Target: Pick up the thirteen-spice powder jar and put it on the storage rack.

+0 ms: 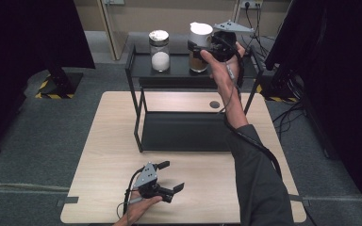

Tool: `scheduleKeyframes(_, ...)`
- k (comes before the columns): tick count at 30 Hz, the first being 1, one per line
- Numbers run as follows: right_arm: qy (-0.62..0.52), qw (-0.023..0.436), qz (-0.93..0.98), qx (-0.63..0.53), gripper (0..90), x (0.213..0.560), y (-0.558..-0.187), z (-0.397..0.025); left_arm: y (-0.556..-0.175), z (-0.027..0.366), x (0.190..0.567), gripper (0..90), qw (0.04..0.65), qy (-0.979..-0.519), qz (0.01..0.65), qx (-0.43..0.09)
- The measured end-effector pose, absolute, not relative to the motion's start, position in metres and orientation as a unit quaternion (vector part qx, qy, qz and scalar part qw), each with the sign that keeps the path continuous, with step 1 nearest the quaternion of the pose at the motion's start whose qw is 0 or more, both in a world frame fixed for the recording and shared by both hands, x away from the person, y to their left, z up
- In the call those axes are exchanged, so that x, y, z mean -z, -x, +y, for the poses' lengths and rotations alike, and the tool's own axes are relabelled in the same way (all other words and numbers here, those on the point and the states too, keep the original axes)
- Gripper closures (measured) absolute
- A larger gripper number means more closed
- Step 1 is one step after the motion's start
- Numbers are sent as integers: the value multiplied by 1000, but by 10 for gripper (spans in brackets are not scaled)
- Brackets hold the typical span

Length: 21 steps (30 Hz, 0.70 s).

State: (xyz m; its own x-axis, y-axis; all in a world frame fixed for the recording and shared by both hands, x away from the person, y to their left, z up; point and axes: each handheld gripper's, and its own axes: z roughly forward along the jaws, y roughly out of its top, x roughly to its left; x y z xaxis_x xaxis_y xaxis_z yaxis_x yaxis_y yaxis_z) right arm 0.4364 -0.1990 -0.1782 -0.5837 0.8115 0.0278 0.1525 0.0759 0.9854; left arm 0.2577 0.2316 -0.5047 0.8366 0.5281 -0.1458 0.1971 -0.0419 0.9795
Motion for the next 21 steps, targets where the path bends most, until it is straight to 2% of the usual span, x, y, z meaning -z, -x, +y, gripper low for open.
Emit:
scheduleKeyframes(3,-360,274,679,-578,67,175,-437,-203,-258,231,505,5,643,-711,256,-127)
scheduleKeyframes(7,-362,272,681,-576,14,173,-434,-206,-259,231,505,5,643,-711,256,-123)
scheduleKeyframes(21,-343,255,684,-591,5,176,-421,-220,-260,232,506,5,643,-710,259,-121)
